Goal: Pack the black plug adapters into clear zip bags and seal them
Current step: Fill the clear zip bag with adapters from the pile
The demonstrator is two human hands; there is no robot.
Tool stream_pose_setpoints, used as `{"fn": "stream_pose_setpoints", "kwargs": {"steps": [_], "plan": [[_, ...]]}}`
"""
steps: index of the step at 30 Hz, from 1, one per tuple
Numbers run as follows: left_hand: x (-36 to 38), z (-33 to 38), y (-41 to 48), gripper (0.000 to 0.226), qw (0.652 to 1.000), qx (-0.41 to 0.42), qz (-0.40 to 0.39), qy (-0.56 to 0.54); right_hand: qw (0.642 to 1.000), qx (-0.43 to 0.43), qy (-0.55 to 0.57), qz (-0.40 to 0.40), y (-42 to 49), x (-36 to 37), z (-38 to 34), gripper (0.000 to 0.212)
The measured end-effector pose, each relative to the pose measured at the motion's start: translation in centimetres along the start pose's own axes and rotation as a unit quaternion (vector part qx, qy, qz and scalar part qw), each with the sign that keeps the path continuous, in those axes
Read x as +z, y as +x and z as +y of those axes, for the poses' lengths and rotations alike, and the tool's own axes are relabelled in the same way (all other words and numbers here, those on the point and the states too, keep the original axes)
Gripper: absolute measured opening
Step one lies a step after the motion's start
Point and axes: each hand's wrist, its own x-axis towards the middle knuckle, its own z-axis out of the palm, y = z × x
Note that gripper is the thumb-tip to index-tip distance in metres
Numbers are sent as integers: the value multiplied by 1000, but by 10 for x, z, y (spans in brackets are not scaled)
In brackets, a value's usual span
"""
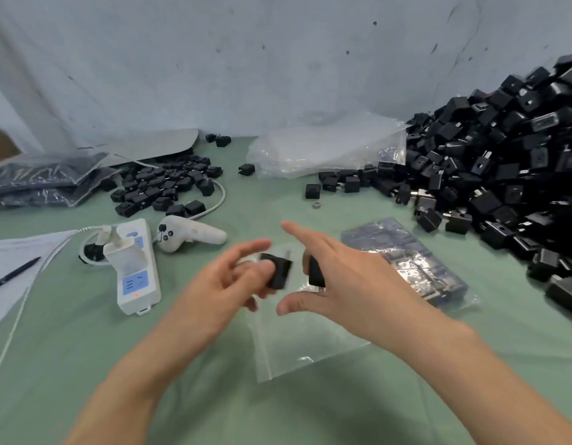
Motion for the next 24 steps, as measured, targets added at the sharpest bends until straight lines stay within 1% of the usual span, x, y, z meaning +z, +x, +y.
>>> {"fn": "stream_pose_setpoints", "kwargs": {"steps": [1, 2, 3, 4, 5, 8, 10, 13, 15, 17, 19, 22, 24], "plan": [[-16, -5, -4, 28, 998, 14, 44, 49, 1000, 12, -7, -3, -1, 0, 3, 84], [-30, -10, -8, 24, 991, 16, 93, 90, 1000, 20, -20, 1, -1, 0, 8, 75], [-42, -15, -12, 22, 985, 9, 132, 107, 999, 24, -31, 9, -1, 0, 12, 63], [-50, -23, -17, 24, 981, -1, 150, 122, 999, 28, -35, 20, -2, 0, 16, 53], [-53, -32, -21, 30, 977, 0, 149, 152, 998, 31, -37, 28, -2, 1, 18, 46], [-42, -55, -28, 38, 952, 53, 85, 288, 999, 19, -42, 22, -3, 5, 16, 38], [-30, -60, -28, 39, 933, 105, 78, 334, 999, 0, -44, 13, -2, 10, 13, 36], [-15, -54, -25, 30, 930, 138, 91, 329, 999, -11, -42, -7, -1, 14, 11, 37], [-7, -52, -24, 23, 923, 142, 53, 352, 999, -12, -44, -25, -1, 15, 10, 39], [-6, -53, -25, 21, 905, 143, 2, 400, 998, -12, -52, -43, 0, 15, 10, 41], [-13, -54, -28, 25, 893, 150, -34, 424, 996, -15, -63, -56, 0, 15, 10, 41], [-25, -55, -32, 35, 908, 142, -29, 393, 995, -18, -69, -66, -1, 13, 9, 41], [-29, -54, -30, 39, 908, 138, -35, 394, 995, -18, -71, -74, -1, 12, 8, 43]]}}
